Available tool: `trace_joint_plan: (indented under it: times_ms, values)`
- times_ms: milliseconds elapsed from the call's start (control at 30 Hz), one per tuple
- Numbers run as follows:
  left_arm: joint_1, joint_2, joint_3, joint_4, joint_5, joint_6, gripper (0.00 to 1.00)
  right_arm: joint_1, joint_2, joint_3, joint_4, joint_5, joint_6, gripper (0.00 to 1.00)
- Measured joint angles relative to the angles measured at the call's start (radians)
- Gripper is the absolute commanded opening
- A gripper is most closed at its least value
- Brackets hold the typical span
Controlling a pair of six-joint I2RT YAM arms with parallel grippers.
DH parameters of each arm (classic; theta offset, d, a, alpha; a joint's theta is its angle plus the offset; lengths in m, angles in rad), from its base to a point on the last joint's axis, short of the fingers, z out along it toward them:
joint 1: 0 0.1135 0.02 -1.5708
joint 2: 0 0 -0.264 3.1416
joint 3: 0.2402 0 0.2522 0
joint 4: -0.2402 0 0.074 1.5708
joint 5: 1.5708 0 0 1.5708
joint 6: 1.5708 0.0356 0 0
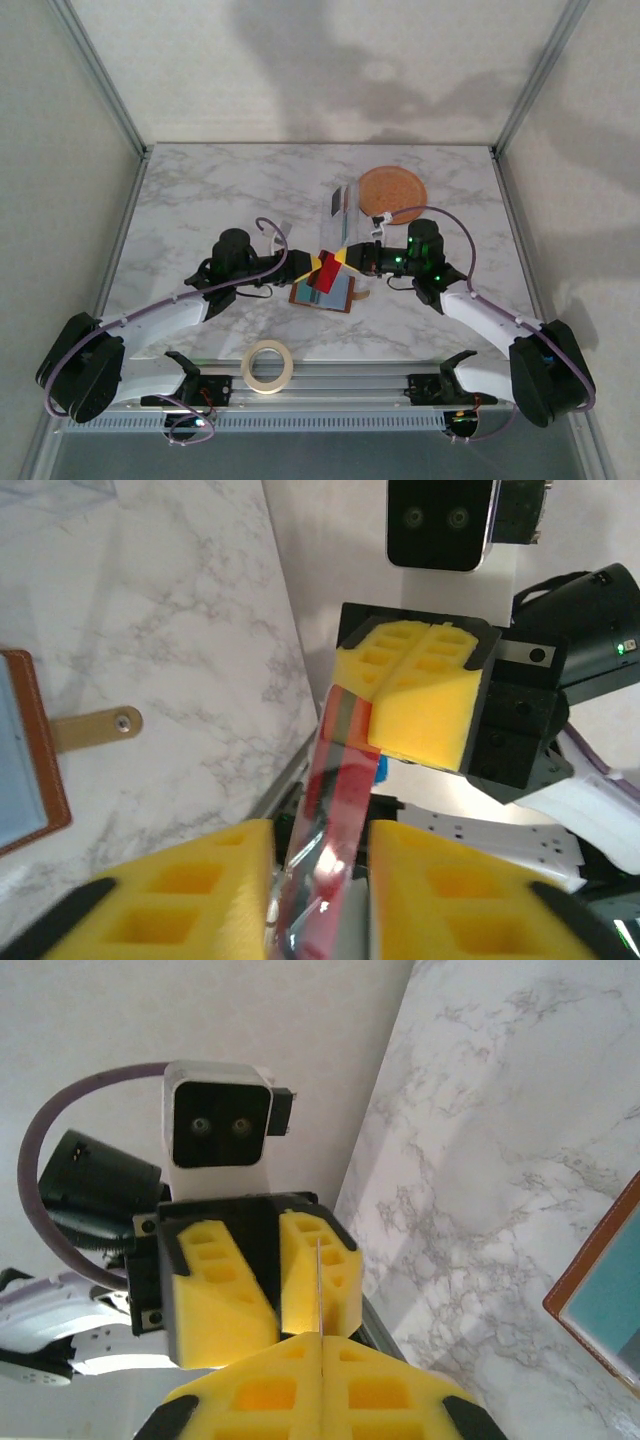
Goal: Put the credit cards into the card holder
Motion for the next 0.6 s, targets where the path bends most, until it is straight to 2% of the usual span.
trace_joint_plan:
  times_ms: [167, 300, 400, 567, 600]
  values:
    - [0.000, 0.000, 0.019, -0.064, 0.056, 0.058, 0.35, -0.011, 0.001, 0.029, -0.077, -0.060, -0.077, 0.00]
    - [0.000, 0.000, 0.035, -0.104, 0.105, 0.106, 0.30, -0.023, 0.004, 0.048, -0.106, -0.119, -0.119, 0.00]
    - [0.000, 0.000, 0.048, -0.152, 0.137, 0.149, 0.23, -0.024, 0.014, 0.061, -0.129, -0.160, -0.147, 0.00]
    - [0.000, 0.000, 0.073, -0.219, 0.180, 0.219, 0.00, -0.025, 0.021, 0.088, -0.182, -0.190, -0.187, 0.00]
    - [0.000, 0.000, 0.080, -0.226, 0.189, 0.231, 0.00, -0.026, 0.026, 0.090, -0.190, -0.193, -0.190, 0.00]
